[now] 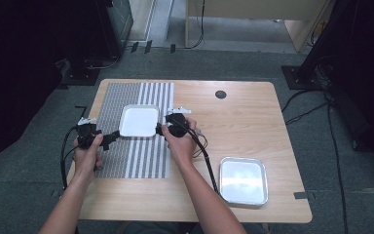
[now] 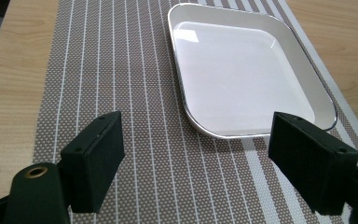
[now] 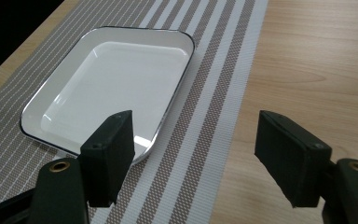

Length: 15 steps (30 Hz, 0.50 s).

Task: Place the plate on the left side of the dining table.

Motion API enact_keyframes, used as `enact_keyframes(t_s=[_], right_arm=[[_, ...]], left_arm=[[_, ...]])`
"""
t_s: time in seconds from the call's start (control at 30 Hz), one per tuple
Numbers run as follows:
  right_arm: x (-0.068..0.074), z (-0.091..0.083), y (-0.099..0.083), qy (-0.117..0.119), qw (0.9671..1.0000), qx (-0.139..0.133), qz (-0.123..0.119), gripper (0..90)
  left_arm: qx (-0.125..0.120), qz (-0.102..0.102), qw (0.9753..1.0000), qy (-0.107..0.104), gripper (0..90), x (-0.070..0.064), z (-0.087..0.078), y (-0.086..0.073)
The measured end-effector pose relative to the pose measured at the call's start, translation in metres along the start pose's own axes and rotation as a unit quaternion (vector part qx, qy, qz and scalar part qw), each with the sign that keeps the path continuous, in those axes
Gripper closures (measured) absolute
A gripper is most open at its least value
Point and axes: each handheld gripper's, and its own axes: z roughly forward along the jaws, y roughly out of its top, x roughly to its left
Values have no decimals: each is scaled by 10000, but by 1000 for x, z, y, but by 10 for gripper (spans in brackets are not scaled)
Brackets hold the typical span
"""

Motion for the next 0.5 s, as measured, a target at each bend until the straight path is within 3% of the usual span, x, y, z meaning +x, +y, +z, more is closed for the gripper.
enact_keyframes(t_s=[0.2, 0.33, 0.5], right_arm=[[-11, -20, -4, -101, 9999, -100, 44, 298], [-18, -36, -7, -201, 9996, -203, -68, 279], [-31, -55, -7, -249, 9991, -342, -12, 276]], left_arm=[[10, -8, 10000, -11, 179, -9, -6, -16], [-32, -27, 10000, -80, 178, -15, -11, -24], [-45, 97, 9999, -79, 169, -29, -18, -34]])
